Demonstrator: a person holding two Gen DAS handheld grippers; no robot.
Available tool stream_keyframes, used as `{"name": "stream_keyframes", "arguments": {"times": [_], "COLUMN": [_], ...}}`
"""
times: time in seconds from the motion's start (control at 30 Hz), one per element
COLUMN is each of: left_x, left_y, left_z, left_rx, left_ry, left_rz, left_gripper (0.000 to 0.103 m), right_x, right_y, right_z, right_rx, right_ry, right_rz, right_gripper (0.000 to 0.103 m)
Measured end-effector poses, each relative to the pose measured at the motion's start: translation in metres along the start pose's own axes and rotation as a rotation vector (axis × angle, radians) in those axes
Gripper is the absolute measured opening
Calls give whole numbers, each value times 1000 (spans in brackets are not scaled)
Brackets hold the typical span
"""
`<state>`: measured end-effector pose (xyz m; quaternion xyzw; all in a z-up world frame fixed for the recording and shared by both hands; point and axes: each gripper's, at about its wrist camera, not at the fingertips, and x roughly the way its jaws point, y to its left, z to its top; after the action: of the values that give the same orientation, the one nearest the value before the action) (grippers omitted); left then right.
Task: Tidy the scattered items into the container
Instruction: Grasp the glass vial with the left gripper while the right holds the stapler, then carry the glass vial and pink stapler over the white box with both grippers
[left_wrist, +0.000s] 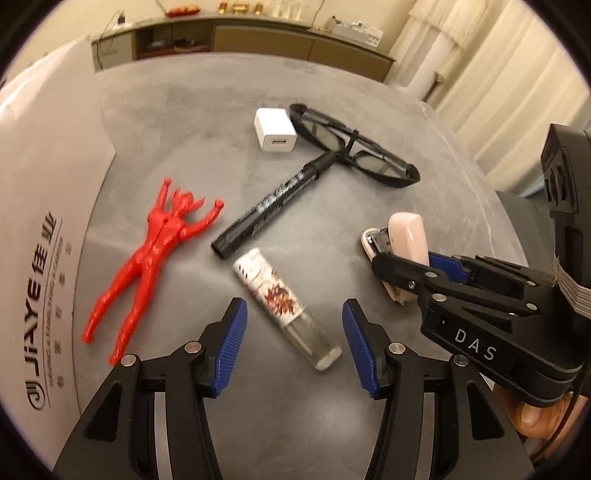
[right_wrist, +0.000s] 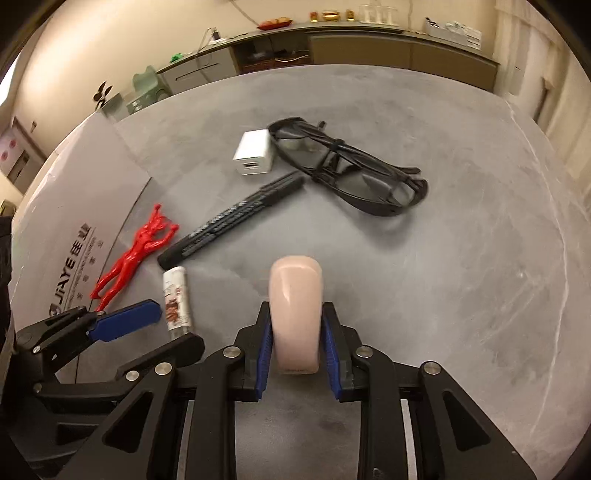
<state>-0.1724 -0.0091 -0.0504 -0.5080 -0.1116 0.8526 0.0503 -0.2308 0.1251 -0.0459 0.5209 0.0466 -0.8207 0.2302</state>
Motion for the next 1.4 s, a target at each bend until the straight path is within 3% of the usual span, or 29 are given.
{"name": "stream_keyframes", "arguments": {"times": [0.07,0.1,0.2,0.33,0.43,0.47,0.5,0.7,0.73,0.77,0.83,0.87,0.9,0.93,1.03,1.4], "left_x": [1,0,-6,-6,-1,0,0,-8,-7,-5,-4,-2,0,0,-7,-66], "left_y": [0,2,10,4,-4,-6,-7,5,5,3,-3,-7,-10,-11,-8,-1], "left_z": [0,0,-4,-3,-4,-4,-5,-9,-9,-8,-7,-7,-7,-7,-8,-16], "left_rx": [37,46,18,11,47,59,61,27,26,26,43,59,72,73,59,56], "left_ry": [2,5,2,-6,-18,-22,-22,-32,-23,-21,-26,-32,-36,-34,-31,-115], "left_rz": [22,34,28,24,48,57,55,43,31,26,47,67,92,105,100,216], "left_gripper": [35,34,35,50,49,28,19,20,25,39,54,52,43,20,19,19], "right_x": [0,7,8,12,13,15,14,9,10,12,13,13,13,12,2,-33], "right_y": [-1,1,3,5,8,10,10,-1,-3,-4,-4,-4,-4,-3,-4,6], "right_z": [0,4,5,3,2,3,3,4,4,4,5,5,5,5,6,8], "right_rx": [2,-5,-32,-29,-34,-41,-50,-55,-44,-37,-30,-29,-32,-33,-29,-33], "right_ry": [11,19,37,32,23,27,31,35,35,37,23,17,20,21,-4,-74], "right_rz": [10,16,17,15,15,16,14,-24,-20,-17,-12,-11,-10,-9,2,69], "right_gripper": [29,28,28,30,30,29,28,27,30,33,34,34,31,28,28,28]}}
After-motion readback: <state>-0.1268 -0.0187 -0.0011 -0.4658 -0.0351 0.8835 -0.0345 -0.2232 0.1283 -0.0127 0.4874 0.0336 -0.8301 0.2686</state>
